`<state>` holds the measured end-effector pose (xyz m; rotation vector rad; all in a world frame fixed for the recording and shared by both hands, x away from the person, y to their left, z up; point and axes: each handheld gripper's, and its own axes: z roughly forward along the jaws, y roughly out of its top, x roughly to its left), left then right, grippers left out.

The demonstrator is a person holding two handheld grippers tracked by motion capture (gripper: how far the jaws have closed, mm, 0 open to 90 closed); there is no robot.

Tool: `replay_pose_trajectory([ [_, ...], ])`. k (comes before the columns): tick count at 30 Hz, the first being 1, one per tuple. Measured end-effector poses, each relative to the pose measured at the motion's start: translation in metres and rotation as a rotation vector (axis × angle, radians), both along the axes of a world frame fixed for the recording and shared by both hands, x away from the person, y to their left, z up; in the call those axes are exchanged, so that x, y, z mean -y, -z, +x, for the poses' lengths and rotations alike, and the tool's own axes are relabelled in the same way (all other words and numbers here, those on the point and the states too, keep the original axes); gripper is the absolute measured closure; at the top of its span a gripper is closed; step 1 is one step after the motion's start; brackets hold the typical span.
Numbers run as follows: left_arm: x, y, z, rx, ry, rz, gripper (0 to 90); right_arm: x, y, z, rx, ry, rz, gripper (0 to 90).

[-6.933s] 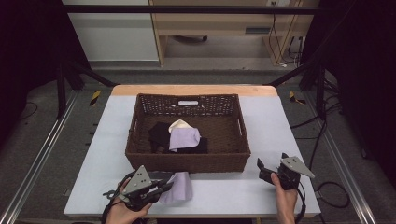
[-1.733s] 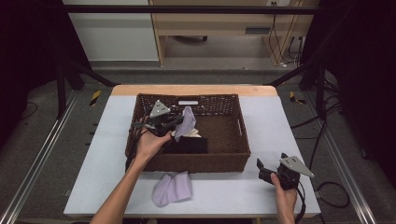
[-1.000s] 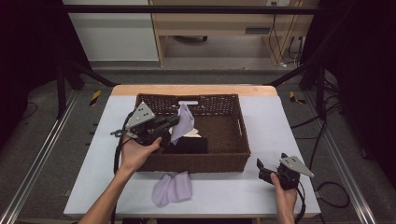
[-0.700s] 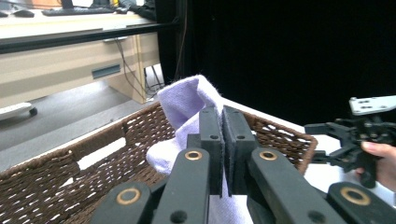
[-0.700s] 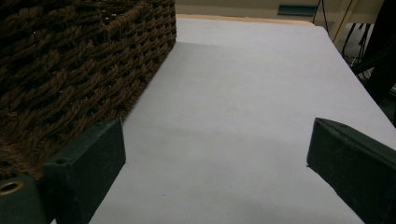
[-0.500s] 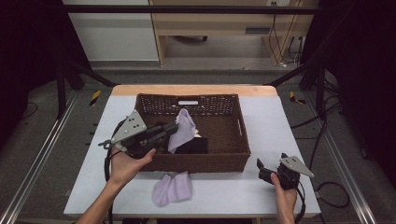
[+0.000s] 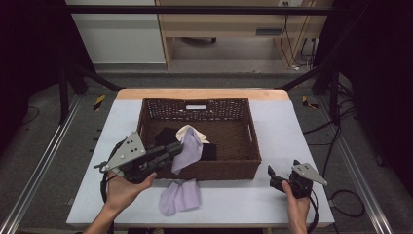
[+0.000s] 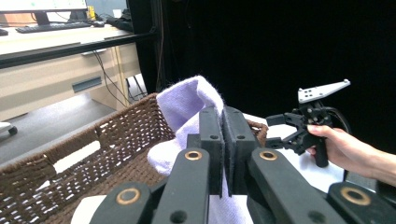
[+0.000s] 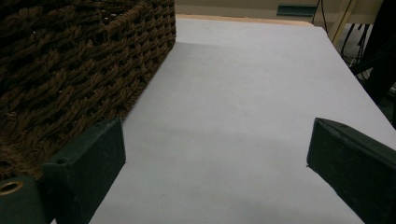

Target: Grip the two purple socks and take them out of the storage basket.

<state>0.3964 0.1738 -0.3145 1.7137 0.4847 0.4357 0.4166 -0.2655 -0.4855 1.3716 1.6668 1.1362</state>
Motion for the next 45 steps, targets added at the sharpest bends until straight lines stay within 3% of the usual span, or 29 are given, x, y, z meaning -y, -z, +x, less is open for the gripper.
replay_pose_trajectory([
  [13, 0.001, 0.023, -0.023, -0.022, 0.043, 0.031, 87.0, 0.000, 0.000, 0.000, 0.000, 0.001, -0.001, 4.9],
  [22, 0.000, 0.056, -0.030, -0.091, 0.059, 0.085, 87.0, 0.000, 0.000, 0.000, 0.001, 0.003, -0.003, 4.9],
  [31, 0.003, 0.088, -0.026, -0.171, 0.051, 0.160, 86.9, -0.001, 0.000, 0.000, 0.001, 0.004, -0.004, 4.9],
  [37, 0.006, 0.119, -0.016, -0.256, 0.041, 0.225, 86.7, 0.000, 0.000, 0.000, 0.001, 0.003, -0.004, 4.9],
  [42, 0.006, 0.134, -0.010, -0.281, 0.023, 0.263, 83.3, 0.000, 0.000, 0.000, 0.000, 0.004, -0.001, 4.9],
  [45, 0.003, 0.139, -0.007, -0.280, -0.002, 0.270, 76.6, 0.000, 0.000, 0.000, 0.003, 0.004, -0.002, 4.9],
])
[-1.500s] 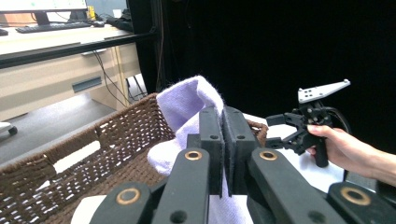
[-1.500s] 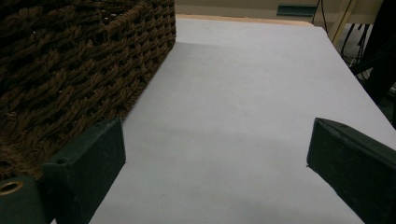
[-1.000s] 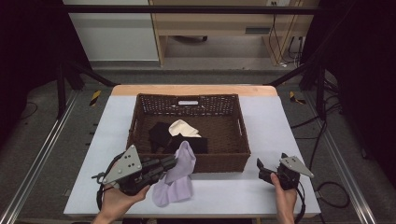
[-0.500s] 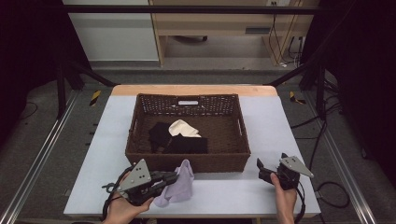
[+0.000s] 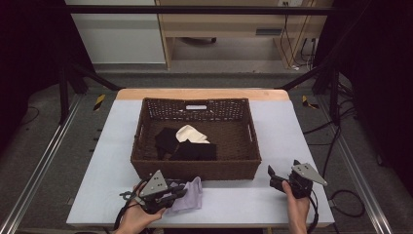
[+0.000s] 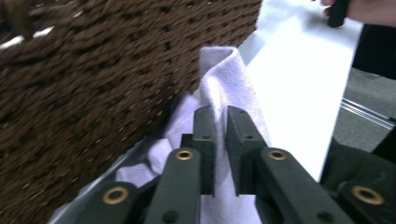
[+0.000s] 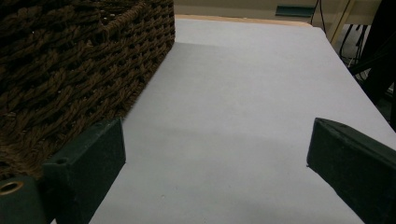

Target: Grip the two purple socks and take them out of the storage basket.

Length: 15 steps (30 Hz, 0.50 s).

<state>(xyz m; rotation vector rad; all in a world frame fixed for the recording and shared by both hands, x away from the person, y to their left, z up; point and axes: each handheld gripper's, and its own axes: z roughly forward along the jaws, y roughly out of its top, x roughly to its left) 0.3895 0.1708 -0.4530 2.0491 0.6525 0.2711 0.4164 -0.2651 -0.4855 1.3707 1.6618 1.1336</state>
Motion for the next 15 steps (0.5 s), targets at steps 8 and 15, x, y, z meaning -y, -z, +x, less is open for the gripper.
replay_pose_trajectory([
  [8, -0.013, 0.000, 0.002, 0.026, -0.086, -0.050, 44.3, 0.000, 0.000, 0.000, -0.002, 0.001, 0.000, 4.9],
  [15, -0.033, -0.005, 0.001, 0.060, -0.154, -0.077, 36.8, 0.000, 0.000, 0.000, -0.001, 0.001, 0.000, 4.9],
])
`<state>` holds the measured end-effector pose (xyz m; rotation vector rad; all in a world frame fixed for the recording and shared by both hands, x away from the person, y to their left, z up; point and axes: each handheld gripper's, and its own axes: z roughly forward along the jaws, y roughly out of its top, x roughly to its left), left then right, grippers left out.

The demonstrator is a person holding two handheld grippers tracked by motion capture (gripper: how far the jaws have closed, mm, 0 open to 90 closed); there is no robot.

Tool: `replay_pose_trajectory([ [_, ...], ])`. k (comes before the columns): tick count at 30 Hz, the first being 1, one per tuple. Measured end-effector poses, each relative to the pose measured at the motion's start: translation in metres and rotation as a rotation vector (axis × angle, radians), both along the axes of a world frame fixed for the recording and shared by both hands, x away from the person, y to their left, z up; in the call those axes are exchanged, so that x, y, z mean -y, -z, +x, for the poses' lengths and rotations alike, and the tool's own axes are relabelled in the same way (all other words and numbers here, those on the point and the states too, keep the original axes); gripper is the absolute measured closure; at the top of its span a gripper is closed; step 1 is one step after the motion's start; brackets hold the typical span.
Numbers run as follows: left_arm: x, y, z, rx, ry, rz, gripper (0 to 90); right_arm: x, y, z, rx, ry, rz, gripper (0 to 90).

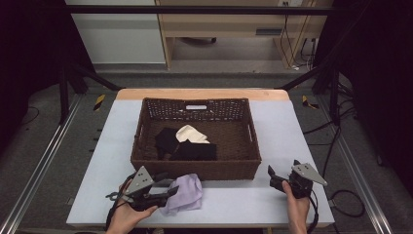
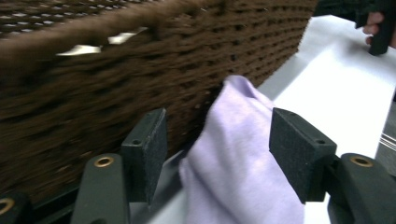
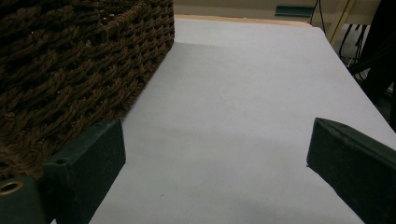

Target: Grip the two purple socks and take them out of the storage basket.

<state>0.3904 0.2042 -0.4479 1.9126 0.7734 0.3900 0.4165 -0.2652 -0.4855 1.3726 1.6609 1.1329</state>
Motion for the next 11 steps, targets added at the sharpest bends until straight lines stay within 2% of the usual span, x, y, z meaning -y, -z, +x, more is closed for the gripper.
replay_pose_trajectory([
  [5, -0.016, 0.001, -0.001, 0.023, -0.061, 0.019, 37.9, 0.000, 0.000, 0.000, -0.004, 0.000, 0.001, 4.9],
  [9, -0.027, 0.003, -0.002, 0.009, -0.087, 0.010, 41.9, 0.000, 0.000, 0.000, -0.004, 0.001, 0.002, 4.9],
  [11, -0.029, 0.002, -0.003, 0.005, -0.090, 0.002, 46.8, 0.001, 0.000, 0.000, -0.005, 0.001, 0.005, 4.8],
])
